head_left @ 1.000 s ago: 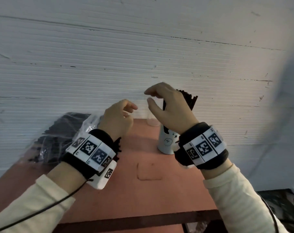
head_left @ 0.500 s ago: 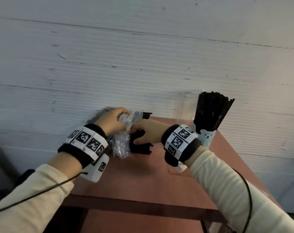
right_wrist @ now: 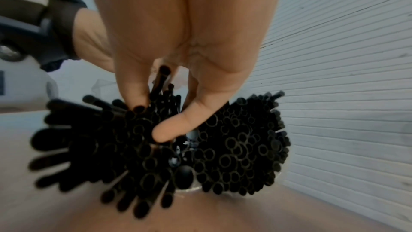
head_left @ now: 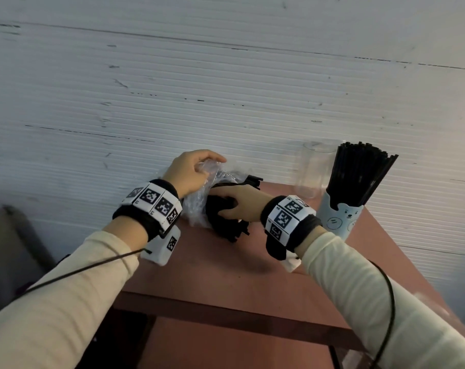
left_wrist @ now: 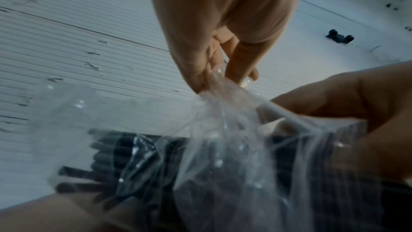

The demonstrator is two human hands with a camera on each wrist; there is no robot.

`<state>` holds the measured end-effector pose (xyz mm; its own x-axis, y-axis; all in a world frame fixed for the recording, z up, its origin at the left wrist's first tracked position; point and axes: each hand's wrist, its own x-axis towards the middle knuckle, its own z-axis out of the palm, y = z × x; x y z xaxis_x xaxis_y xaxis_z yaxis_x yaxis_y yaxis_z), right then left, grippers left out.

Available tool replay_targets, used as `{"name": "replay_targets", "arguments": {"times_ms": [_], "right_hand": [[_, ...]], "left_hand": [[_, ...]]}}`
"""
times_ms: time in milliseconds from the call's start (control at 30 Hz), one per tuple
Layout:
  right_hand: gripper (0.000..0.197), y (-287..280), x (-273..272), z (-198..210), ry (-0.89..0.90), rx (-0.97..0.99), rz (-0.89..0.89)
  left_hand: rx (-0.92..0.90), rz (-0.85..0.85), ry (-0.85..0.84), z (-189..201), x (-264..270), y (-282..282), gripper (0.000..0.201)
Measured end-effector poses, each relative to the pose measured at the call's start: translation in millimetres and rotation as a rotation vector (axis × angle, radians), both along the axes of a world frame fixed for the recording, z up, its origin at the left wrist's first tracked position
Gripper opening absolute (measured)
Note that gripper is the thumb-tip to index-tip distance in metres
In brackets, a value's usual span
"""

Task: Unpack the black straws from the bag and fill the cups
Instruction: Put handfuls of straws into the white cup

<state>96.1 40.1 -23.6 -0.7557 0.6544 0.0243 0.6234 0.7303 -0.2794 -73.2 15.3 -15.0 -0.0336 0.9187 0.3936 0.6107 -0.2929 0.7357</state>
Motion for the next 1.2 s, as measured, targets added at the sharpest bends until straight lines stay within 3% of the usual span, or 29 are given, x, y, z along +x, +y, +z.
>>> {"name": "replay_targets", "arguments": {"times_ms": [200,400,567,833,1033,1200], "right_hand": [[0.046,-1,-13,-3,-0.074,0.005,0.037],[0.036,-1,0,2,0.033,-0.066,-0.042],[0.033,0,17,4,0.141,-0.179,-0.072],[0.044,-8,0,-2,0.091,-0.212,-0.104],[0.026,-14,-19,-10,0.131,-0.179,-0.168],[0.029,-12,-11,-5,0.168,-0.197,-0.148]], "left_hand": [[-0.117,-0.057,-0.079,-2,-13,1,0.053],[-0.133,-0.041,-0.125,-6,-13,3,0.047],[-0.166,-0.052,-0.102,-8,-12,5,0.05],[-0.234,-0.011,0.014,-8,-10,9,0.051],[-0.251,-0.011,0.022,-8,-13,9,0.049],[-0.236,-0.022,-0.001,-9,-15,5,0.05]]}}
